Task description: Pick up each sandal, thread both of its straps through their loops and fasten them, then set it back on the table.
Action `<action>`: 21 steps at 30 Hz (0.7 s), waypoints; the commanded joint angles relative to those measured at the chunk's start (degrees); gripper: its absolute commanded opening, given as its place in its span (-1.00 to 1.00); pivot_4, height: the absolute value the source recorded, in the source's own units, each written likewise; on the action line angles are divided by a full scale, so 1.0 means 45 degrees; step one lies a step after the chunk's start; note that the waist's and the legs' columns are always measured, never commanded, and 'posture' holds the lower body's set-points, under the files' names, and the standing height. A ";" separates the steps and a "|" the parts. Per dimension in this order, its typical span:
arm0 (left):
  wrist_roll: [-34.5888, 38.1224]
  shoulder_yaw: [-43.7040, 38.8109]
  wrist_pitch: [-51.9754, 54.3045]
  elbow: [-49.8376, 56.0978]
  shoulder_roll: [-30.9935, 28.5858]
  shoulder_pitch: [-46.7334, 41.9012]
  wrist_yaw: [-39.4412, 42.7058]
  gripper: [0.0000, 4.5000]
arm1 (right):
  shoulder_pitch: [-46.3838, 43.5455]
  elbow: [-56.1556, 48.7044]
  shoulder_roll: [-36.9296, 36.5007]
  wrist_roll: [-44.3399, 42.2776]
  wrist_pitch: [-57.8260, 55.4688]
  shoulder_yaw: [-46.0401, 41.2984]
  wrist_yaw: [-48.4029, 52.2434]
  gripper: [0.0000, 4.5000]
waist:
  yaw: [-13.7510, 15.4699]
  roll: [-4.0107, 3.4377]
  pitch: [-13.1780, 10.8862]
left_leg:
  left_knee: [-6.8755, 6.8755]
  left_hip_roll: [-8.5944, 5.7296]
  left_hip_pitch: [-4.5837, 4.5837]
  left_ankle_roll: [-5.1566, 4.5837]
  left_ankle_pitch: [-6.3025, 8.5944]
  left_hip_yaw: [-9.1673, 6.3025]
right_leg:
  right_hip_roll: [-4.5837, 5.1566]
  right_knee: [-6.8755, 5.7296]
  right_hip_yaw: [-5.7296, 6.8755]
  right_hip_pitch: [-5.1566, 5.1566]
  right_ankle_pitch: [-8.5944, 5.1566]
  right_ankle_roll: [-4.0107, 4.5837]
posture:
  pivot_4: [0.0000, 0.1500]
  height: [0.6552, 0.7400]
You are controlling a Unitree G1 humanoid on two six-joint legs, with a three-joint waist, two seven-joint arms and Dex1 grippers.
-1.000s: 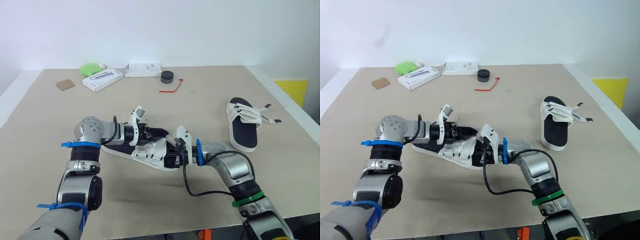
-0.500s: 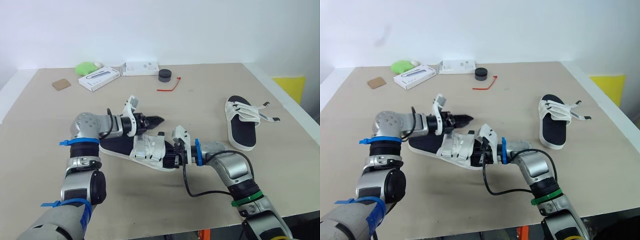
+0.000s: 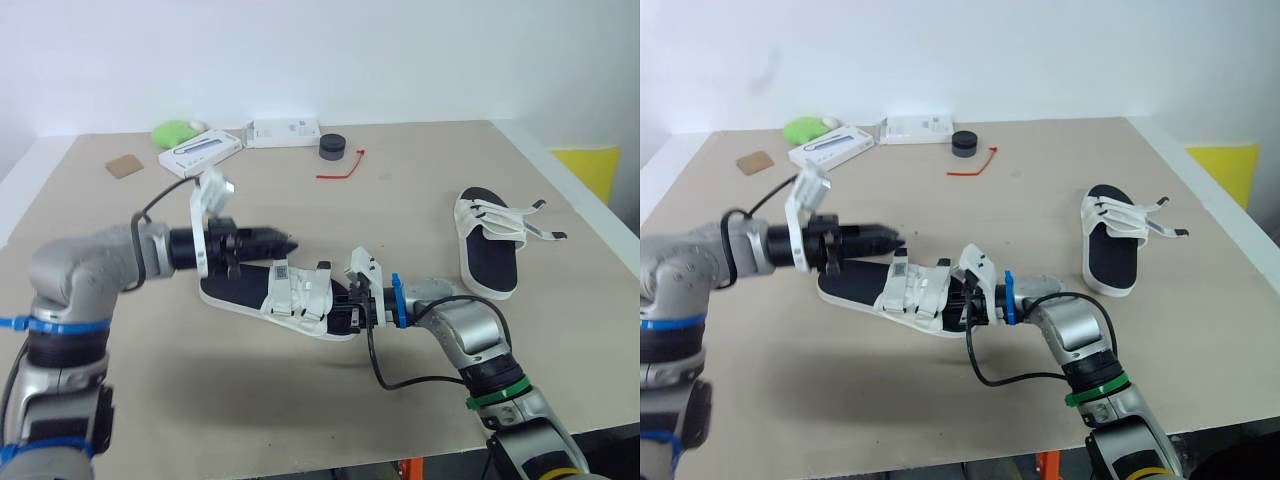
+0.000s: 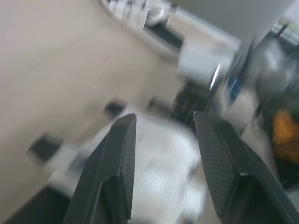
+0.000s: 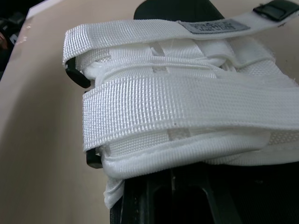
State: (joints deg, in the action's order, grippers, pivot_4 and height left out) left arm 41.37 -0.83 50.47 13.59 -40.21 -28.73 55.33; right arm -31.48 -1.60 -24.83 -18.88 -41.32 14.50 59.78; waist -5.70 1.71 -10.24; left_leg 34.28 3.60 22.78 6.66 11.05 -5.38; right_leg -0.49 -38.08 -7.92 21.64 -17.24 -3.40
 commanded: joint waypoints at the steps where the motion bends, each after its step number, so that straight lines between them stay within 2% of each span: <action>1: -0.1111 0.0199 -0.2279 0.0540 -0.0302 0.0488 0.0813 -0.11 | -0.0687 -0.0160 -0.0700 0.0294 -0.1489 -0.0413 -0.0961 -1.00 | 0.0065 -0.0009 -0.0029 | 0.0011 -0.0003 0.0084 -0.0019 -0.0019 0.0000 | 0.0003 0.0000 0.0000 0.0072 0.0021 -0.0006 | 1.00 1.00; 3: -0.1426 0.0361 -0.2863 0.0572 -0.0201 0.0729 0.0883 -0.11 | -0.1122 -0.0350 -0.1058 0.0185 -0.2186 -0.0320 -0.0969 -1.00 | 0.0179 -0.0007 -0.0035 | 0.0013 -0.0008 0.0200 -0.0029 -0.0058 -0.0001 | 0.0007 0.0000 0.0001 0.0177 0.0086 -0.0067 | 1.00 1.00; 7: -0.1741 0.0502 -0.3649 0.0618 0.0102 0.0988 0.0882 -0.11 | -0.2293 -0.0629 -0.1767 0.0178 -0.3647 0.0043 -0.0994 -1.00 | 0.0303 -0.0048 -0.0061 | 0.0012 -0.0007 0.0334 -0.0049 -0.0072 -0.0001 | 0.0004 -0.0003 0.0003 0.0319 0.0111 -0.0063 | 1.00 1.00; 11: -0.2347 0.0808 -0.4160 0.0480 0.0403 0.1069 0.0619 -0.11 | -0.3476 -0.0697 -0.2655 0.0284 -0.4675 0.0592 -0.0863 -1.00 | 0.0331 -0.0077 -0.0082 | 0.0006 -0.0007 0.0388 -0.0060 -0.0071 -0.0010 | -0.0001 -0.0004 0.0009 0.0370 0.0116 -0.0041 | 1.00 1.00; 17: -0.2720 0.1139 -0.4660 0.0689 0.0836 0.1587 0.0518 -0.11 | -0.4116 -0.1394 -0.4572 0.0560 -0.4412 0.1287 0.0010 -1.00 | 0.0350 -0.0094 -0.0094 | 0.0012 -0.0012 0.0409 -0.0100 -0.0048 -0.0011 | 0.0003 -0.0003 0.0012 0.0379 0.0135 0.0019 | 1.00 1.00; 21: -0.3496 0.1707 -0.5565 0.0324 0.0891 0.1871 0.0687 -0.11 | -0.3491 -0.1910 -0.6366 0.0562 -0.3640 0.0907 0.0904 -1.00 | 0.0379 -0.0120 -0.0115 | 0.0021 -0.0017 0.0414 -0.0105 -0.0045 -0.0011 | 0.0009 -0.0003 0.0018 0.0380 0.0134 0.0022 | 1.00 1.00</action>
State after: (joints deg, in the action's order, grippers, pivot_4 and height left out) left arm 27.06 6.41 28.09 14.47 -36.43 -20.34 57.94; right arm -47.85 -7.34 -51.28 -15.95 -59.44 20.79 61.82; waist -4.00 1.17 -10.76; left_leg 34.38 3.52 24.63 6.19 10.85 -5.43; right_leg -0.44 -38.10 -7.84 23.34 -16.64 -3.30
